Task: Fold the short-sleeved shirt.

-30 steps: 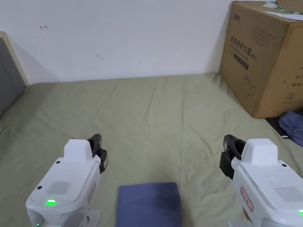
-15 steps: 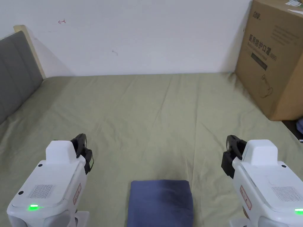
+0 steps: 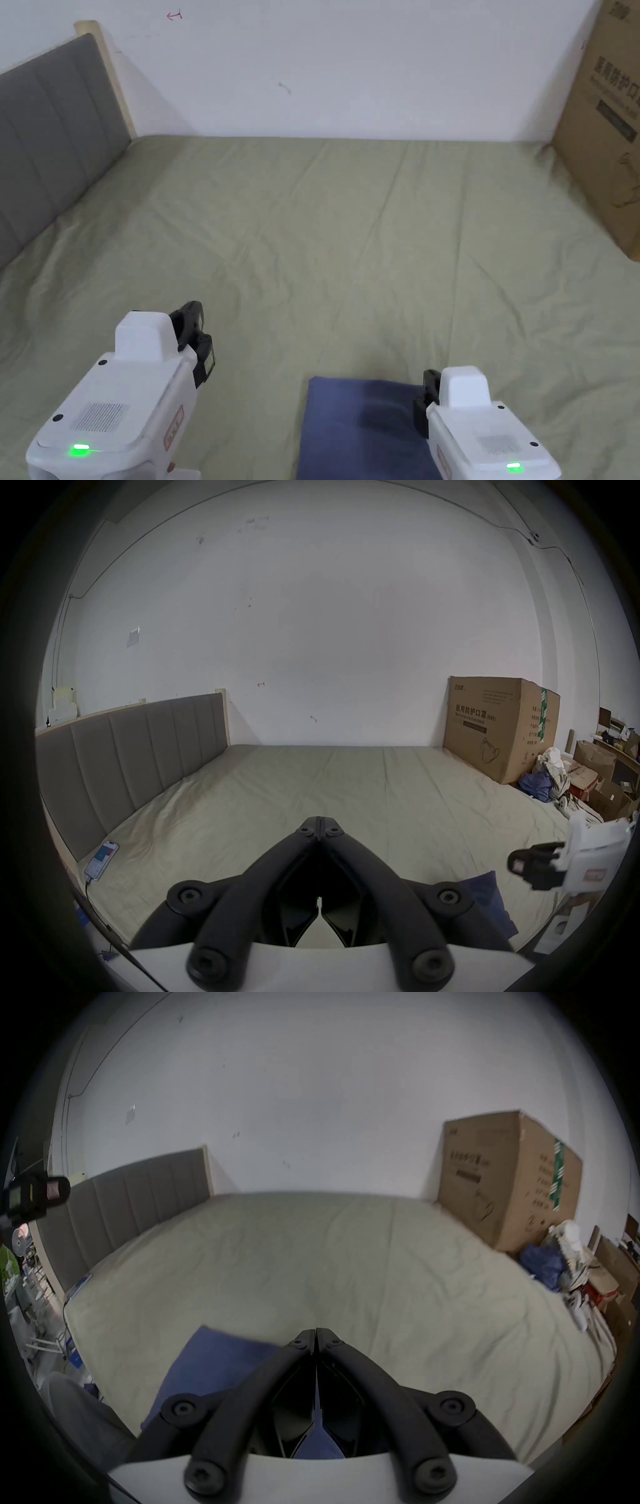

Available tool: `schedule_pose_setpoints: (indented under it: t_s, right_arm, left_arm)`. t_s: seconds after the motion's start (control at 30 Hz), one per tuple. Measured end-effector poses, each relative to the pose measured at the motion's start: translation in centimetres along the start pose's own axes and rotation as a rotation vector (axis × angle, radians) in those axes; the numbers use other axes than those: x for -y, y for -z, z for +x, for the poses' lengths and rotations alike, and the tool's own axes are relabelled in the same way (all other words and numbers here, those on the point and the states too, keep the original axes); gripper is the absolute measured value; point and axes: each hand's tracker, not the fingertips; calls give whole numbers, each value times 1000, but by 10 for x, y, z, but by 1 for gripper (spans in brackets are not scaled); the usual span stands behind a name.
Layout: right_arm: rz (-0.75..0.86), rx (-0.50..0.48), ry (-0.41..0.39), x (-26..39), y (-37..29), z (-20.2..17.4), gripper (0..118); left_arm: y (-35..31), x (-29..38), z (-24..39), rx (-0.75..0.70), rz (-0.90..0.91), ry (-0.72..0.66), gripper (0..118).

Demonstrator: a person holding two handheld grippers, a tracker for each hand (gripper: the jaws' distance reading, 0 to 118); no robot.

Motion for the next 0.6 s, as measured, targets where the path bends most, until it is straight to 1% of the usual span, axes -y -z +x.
schedule_pose_setpoints:
  t_s: [0.1, 0.13, 0.23, 0.33, 0.37, 0.43, 0.47, 0.53, 0.6]
  right_arm:
    - [-77, -1, -32, 20, 26, -11, 0]
    - [-107, -7, -23, 26, 33, -13, 0]
    - [-190, 9, -33, 49, 51, -18, 0]
    - [-163, 27, -37, 61, 54, -18, 0]
    - [-165, 29, -35, 60, 56, -17, 0]
    - [-184, 31, -36, 58, 63, -17, 0]
    - [-188, 31, -42, 55, 61, -17, 0]
    - [-191, 30, -38, 55, 60, -17, 0]
    - [-180, 25, -27, 59, 58, -14, 0]
  left_arm:
    - [5, 8, -3, 1, -33, -5, 0]
    - [5, 11, -4, 3, -43, -11, 0]
    - [10, 18, -3, 13, -68, -17, 0]
    - [16, 25, 0, 38, -112, -32, 0]
    - [20, 27, 1, 55, -144, -50, 5]
    - [33, 34, 4, 113, -252, -112, 6]
    - [39, 39, 5, 134, -302, -145, 9]
    - [57, 54, 9, 200, -427, -225, 25]
    - [73, 71, 16, 226, -542, -291, 56]
